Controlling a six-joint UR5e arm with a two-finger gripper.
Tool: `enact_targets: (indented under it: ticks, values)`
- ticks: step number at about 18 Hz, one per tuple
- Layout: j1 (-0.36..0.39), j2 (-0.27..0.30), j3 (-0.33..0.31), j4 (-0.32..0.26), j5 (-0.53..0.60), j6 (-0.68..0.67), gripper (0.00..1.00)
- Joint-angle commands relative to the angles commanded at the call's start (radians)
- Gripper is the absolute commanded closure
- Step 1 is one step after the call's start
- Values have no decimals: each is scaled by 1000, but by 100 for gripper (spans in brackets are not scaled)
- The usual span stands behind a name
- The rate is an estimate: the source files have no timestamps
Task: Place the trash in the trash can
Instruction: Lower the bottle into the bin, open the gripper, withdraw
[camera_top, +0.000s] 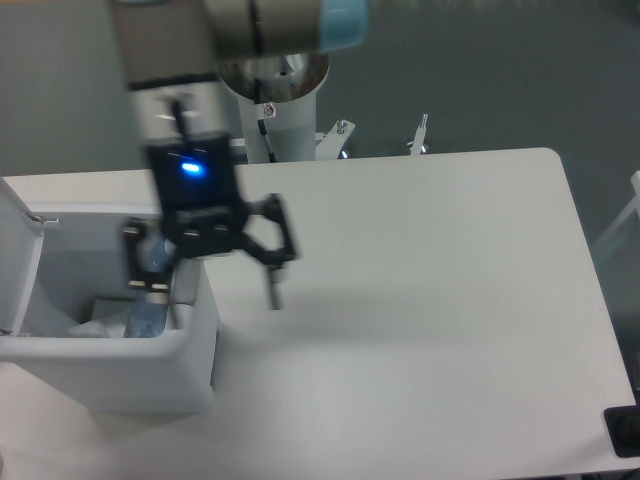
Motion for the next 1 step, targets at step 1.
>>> enact_targets:
  ticks: [1]
  values:
    - [20,2,-11,-2,-5,28,0]
